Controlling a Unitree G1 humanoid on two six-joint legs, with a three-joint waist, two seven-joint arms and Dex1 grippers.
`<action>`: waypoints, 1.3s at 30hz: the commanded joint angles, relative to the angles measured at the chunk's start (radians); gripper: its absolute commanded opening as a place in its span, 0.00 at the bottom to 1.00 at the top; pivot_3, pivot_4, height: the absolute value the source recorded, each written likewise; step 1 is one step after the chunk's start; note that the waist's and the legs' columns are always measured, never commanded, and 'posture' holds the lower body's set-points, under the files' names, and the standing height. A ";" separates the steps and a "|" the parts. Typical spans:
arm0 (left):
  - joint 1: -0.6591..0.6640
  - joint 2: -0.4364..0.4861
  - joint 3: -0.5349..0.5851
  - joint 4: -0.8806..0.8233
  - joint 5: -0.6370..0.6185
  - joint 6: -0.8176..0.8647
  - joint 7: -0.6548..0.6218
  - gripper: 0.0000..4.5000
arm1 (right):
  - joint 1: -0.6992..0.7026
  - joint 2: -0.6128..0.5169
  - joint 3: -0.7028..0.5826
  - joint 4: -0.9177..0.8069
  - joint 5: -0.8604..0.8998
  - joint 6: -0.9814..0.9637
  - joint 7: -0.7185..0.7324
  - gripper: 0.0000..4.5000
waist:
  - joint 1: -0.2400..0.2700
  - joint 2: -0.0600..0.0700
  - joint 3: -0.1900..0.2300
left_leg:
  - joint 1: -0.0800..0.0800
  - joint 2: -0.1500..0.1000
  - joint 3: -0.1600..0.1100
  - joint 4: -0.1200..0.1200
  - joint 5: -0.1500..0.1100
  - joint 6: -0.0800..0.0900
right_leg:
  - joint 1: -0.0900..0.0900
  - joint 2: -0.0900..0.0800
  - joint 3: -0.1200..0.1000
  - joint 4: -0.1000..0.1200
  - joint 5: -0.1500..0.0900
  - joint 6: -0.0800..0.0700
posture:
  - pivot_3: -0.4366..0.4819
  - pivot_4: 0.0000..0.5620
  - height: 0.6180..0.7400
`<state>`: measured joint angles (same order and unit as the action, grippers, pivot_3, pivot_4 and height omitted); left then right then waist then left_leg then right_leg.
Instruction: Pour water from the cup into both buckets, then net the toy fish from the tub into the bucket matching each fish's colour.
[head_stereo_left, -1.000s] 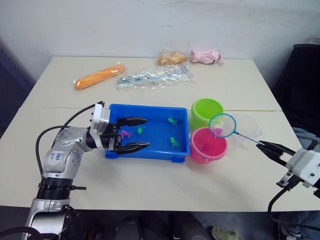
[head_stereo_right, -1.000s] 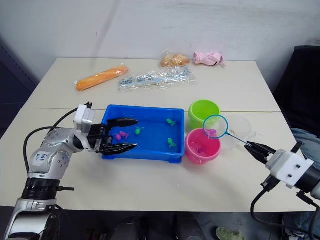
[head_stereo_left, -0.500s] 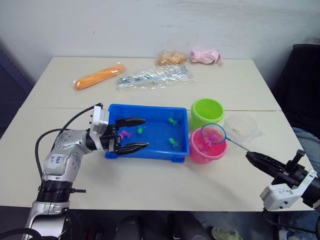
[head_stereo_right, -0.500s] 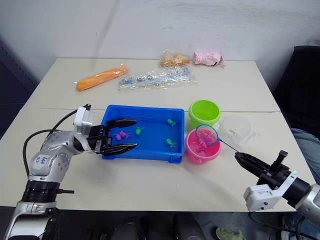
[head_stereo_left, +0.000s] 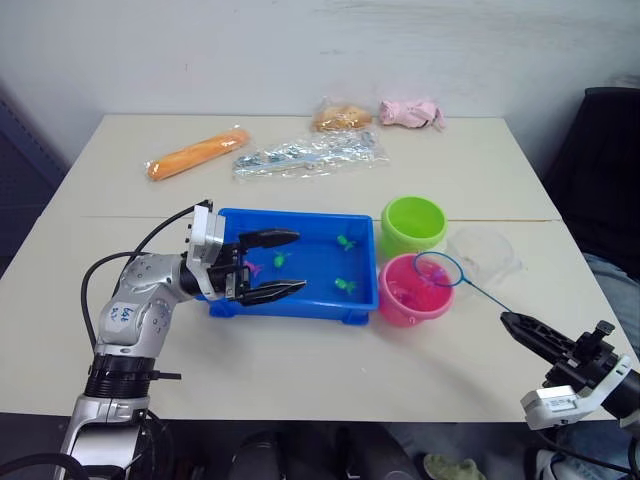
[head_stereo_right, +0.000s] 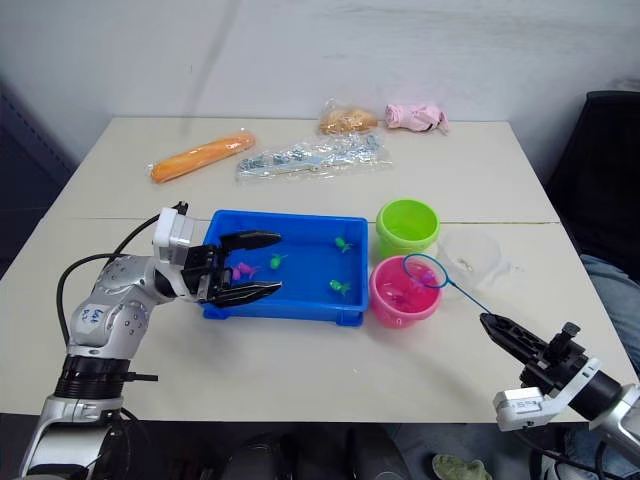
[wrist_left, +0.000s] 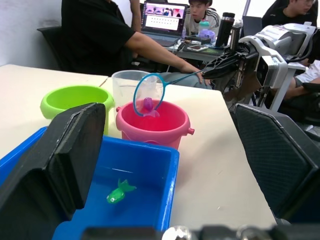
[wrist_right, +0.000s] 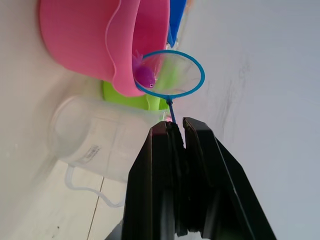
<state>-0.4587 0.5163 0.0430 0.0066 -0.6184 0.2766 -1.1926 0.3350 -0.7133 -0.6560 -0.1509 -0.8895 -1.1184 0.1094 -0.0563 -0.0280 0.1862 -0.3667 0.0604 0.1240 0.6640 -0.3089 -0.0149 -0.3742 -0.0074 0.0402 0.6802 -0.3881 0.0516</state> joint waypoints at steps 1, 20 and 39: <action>0.004 -0.001 -0.005 -0.044 0.004 -0.003 -0.001 0.99 | 0.029 0.007 0.024 -0.049 0.002 0.026 -0.037 0.00 | 0.000 0.000 0.000 | 0.000 0.000 0.000 0.000 0.000 0.000 | 0.000 0.000 0.000 0.000 0.000 0.000 | 0.48 0.27 1.00; 0.019 0.002 0.004 -0.064 -0.007 0.012 0.022 0.99 | 0.025 -0.071 0.061 -0.099 0.071 0.209 -0.063 0.00 | 0.000 0.000 0.000 | 0.001 0.000 0.001 0.000 0.000 0.000 | 0.000 0.000 0.002 0.001 0.000 0.000 | 0.48 0.27 1.00; 0.006 -0.013 0.001 -0.042 0.004 -0.012 0.029 0.99 | 0.083 -0.092 0.100 -0.155 0.062 0.228 -0.084 0.00 | 0.001 0.000 0.000 | 0.001 0.000 0.001 0.000 0.000 0.000 | 0.000 0.001 0.003 0.001 0.000 0.001 | 0.48 0.27 1.00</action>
<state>-0.4363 0.5063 0.0305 -0.0241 -0.6180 0.2813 -1.1610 0.4115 -0.7968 -0.5523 -0.2759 -0.8458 -0.8889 0.0348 -0.0553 -0.0280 0.1859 -0.3659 0.0604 0.1254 0.6642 -0.3085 -0.0153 -0.3745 -0.0063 0.0432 0.6814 -0.3878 0.0523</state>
